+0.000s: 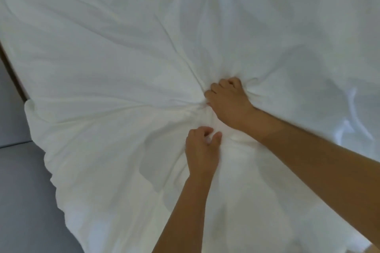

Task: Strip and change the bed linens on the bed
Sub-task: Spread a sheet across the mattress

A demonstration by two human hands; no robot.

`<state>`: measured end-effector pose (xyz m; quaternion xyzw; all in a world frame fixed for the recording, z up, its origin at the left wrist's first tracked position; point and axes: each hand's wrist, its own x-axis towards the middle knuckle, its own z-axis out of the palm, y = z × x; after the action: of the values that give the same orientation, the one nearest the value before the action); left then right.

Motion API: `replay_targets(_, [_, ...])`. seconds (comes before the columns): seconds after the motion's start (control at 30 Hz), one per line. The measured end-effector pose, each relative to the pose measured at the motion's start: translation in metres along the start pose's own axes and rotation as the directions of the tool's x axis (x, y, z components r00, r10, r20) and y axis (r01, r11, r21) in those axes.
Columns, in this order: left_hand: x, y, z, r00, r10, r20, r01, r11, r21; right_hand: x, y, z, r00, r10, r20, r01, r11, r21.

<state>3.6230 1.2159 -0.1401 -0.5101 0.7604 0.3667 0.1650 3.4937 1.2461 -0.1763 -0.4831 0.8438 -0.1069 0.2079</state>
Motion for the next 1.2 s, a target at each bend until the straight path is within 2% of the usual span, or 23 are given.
replay_targets(0.1, [0.004,0.012,0.004,0.999,-0.004,-0.039,0.006,0.998,0.061,-0.008,0.01,-0.012,0.996,0.015,-0.084,-0.001,0.987,0.163])
replay_targets(0.23, [-0.009,0.038,0.012,0.99,0.136,-0.039,-0.134,0.99,0.054,-0.024,0.022,-0.038,0.973,0.165,-0.161,-0.094,0.922,0.376])
replay_targets(0.3, [-0.022,0.047,0.021,0.992,0.127,-0.015,-0.127,0.992,0.011,-0.039,0.034,-0.042,0.98,0.136,-0.145,-0.087,0.949,0.304])
replay_targets(0.37, [-0.033,0.051,0.029,0.997,0.069,-0.02,-0.07,0.995,-0.064,-0.062,0.05,-0.042,0.992,0.12,-0.044,-0.11,0.977,0.183])
replay_targets(0.43, [-0.04,0.05,0.031,0.999,0.034,-0.016,-0.035,0.995,-0.09,-0.084,0.062,-0.041,0.977,0.21,0.026,-0.211,0.97,0.117])
replay_targets(0.5, [-0.043,0.047,0.032,0.996,0.092,0.005,-0.092,0.996,0.014,-0.091,0.066,-0.037,0.952,0.307,-0.006,-0.305,0.949,0.074])
replay_targets(0.57, [-0.041,0.047,0.032,0.989,0.136,0.057,-0.142,0.98,0.136,-0.086,0.062,-0.036,0.962,0.272,0.013,-0.272,0.962,-0.026])
replay_targets(0.63, [-0.036,0.053,0.028,0.987,0.135,0.091,-0.149,0.974,0.173,-0.081,0.061,-0.034,0.981,0.196,0.001,-0.195,0.978,0.077])
replay_targets(0.67, [-0.034,0.056,0.025,0.985,0.145,0.09,-0.156,0.979,0.132,-0.081,0.062,-0.037,0.976,0.214,-0.041,-0.2,0.954,0.223])
replay_targets(0.73, [-0.039,0.07,0.021,0.981,0.192,0.034,-0.191,0.981,-0.022,-0.085,0.069,-0.051,0.902,0.403,-0.158,-0.246,0.778,0.578])
replay_targets(0.77, [-0.045,0.08,0.022,0.978,0.21,0.004,-0.208,0.972,-0.107,-0.09,0.078,-0.06,0.818,0.537,-0.205,-0.253,0.657,0.71])
replay_targets(0.8, [-0.053,0.092,0.027,0.975,0.224,0.001,-0.22,0.957,-0.19,-0.096,0.089,-0.069,0.701,0.671,-0.241,-0.263,0.557,0.788])
replay_targets(0.83, [-0.061,0.105,0.037,0.973,0.23,0.026,-0.217,0.946,-0.239,-0.102,0.101,-0.076,0.588,0.773,-0.239,-0.289,0.476,0.83])
replay_targets(0.87, [-0.069,0.117,0.05,0.969,0.239,0.064,-0.215,0.941,-0.26,-0.108,0.112,-0.079,0.506,0.838,-0.206,-0.317,0.402,0.859])
replay_targets(0.9, [-0.074,0.126,0.063,0.963,0.25,0.096,-0.219,0.943,-0.252,-0.111,0.12,-0.079,0.459,0.875,-0.152,-0.341,0.331,0.88])
replay_targets(0.93, [-0.079,0.132,0.075,0.961,0.254,0.111,-0.224,0.948,-0.228,-0.116,0.125,-0.077,0.45,0.887,-0.099,-0.361,0.282,0.889])
replay_targets(1.0, [-0.087,0.135,0.088,0.97,0.22,0.107,-0.204,0.969,-0.14,-0.13,0.127,-0.071,0.477,0.878,-0.042,-0.373,0.245,0.895])
replay_targets(1.07, [-0.095,0.127,0.089,0.958,0.261,0.12,-0.255,0.965,-0.059,-0.149,0.124,-0.068,0.514,0.858,-0.023,-0.375,0.249,0.893])
replay_targets(1.1, [-0.1,0.123,0.087,0.939,0.315,0.14,-0.318,0.948,-0.006,-0.162,0.123,-0.065,0.546,0.837,-0.029,-0.414,0.3,0.86])
replay_targets(1.13, [-0.107,0.116,0.086,0.913,0.374,0.162,-0.39,0.918,0.075,-0.176,0.121,-0.06,0.587,0.809,-0.043,-0.489,0.396,0.777])
replay_targets(1.2, [-0.127,0.103,0.087,0.873,0.45,0.185,-0.486,0.832,0.267,-0.202,0.113,-0.047,0.676,0.734,-0.064,-0.615,0.61,0.5])
